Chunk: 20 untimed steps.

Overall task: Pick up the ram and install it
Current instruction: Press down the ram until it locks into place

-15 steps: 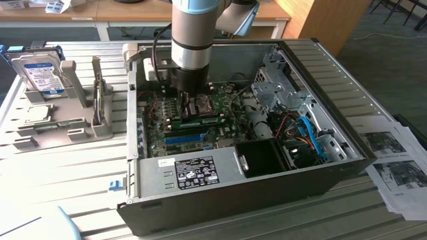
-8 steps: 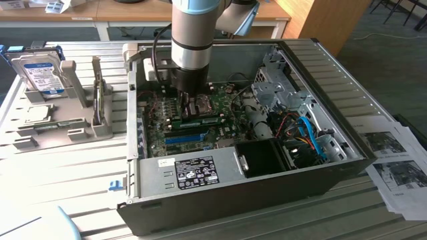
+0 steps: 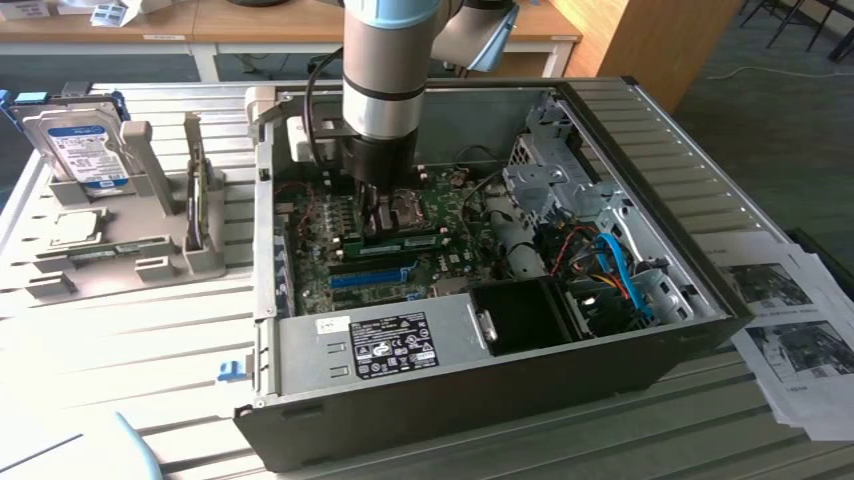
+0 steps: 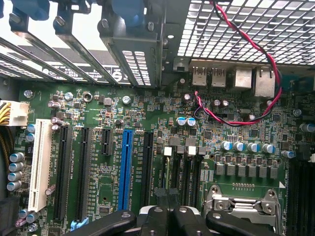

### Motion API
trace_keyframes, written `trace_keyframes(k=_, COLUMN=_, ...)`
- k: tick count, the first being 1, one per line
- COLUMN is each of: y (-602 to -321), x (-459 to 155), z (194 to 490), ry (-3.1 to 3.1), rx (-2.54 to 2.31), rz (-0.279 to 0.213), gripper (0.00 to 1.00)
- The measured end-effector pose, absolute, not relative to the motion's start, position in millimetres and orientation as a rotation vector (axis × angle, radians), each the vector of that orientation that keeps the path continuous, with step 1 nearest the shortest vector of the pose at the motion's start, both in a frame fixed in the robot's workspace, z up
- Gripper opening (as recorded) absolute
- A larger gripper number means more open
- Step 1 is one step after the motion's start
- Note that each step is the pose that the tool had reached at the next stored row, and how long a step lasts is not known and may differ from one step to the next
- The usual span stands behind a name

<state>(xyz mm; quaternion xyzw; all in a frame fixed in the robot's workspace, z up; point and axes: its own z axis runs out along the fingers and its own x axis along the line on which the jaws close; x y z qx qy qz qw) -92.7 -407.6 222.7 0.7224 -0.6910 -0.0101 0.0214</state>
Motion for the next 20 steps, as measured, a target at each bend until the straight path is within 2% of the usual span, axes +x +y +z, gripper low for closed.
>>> trace_keyframes(k=20, y=-407.6, x=-92.8, z=221.9, ry=-2.142, rx=2.239, rz=-0.031, gripper=0.09)
